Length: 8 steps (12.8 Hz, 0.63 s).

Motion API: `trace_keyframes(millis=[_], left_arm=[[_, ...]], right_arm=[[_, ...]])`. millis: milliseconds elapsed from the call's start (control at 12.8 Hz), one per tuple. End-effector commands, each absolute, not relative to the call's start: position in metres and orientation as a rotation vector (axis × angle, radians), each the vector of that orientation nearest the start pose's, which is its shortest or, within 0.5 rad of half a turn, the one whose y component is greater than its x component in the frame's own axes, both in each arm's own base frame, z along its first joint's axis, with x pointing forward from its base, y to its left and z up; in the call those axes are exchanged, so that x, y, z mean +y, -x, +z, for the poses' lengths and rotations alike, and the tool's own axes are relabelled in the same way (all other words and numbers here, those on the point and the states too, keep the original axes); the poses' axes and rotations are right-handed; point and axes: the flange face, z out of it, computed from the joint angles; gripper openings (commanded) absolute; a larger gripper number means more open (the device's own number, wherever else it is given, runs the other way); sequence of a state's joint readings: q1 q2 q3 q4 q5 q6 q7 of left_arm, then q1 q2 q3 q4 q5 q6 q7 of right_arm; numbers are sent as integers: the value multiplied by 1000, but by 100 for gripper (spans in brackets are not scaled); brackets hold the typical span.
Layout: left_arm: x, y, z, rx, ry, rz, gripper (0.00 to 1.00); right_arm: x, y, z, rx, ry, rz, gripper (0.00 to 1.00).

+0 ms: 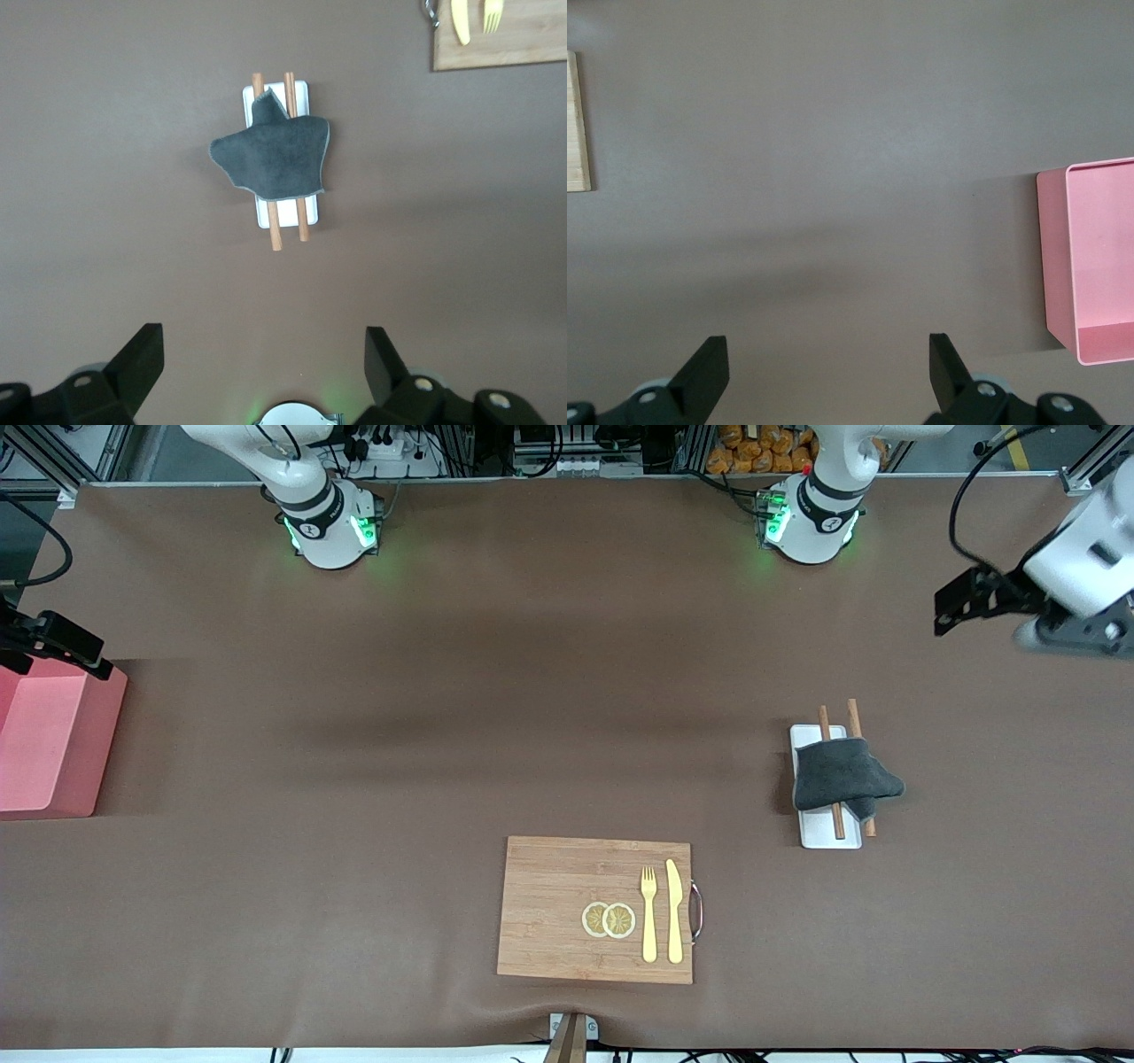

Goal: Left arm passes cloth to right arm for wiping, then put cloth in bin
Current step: 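Move the left gripper down toward the grey cloth on the tray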

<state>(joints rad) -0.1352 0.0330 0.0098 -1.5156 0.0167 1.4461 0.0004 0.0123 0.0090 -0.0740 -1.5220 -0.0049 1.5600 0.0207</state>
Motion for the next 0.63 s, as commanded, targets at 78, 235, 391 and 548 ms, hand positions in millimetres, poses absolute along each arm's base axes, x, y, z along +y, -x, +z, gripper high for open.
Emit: trace_keyframes(millis=[78,235,391,548], left_arm=[[-84,-597,556,237,3110,239,100],[-97,-616,534,271,3118,175,100],[-102,-634,499,342,3114,178,100],[-105,-649,459,564,3083,204,100]], right_arm=[[-37,-559,645,134,3160,-48,100],[-39,-558,645,141,3157,-48,100],[-40,-558,645,142,3159,-48,100],[-40,-559,644,144,3159,-45,100]])
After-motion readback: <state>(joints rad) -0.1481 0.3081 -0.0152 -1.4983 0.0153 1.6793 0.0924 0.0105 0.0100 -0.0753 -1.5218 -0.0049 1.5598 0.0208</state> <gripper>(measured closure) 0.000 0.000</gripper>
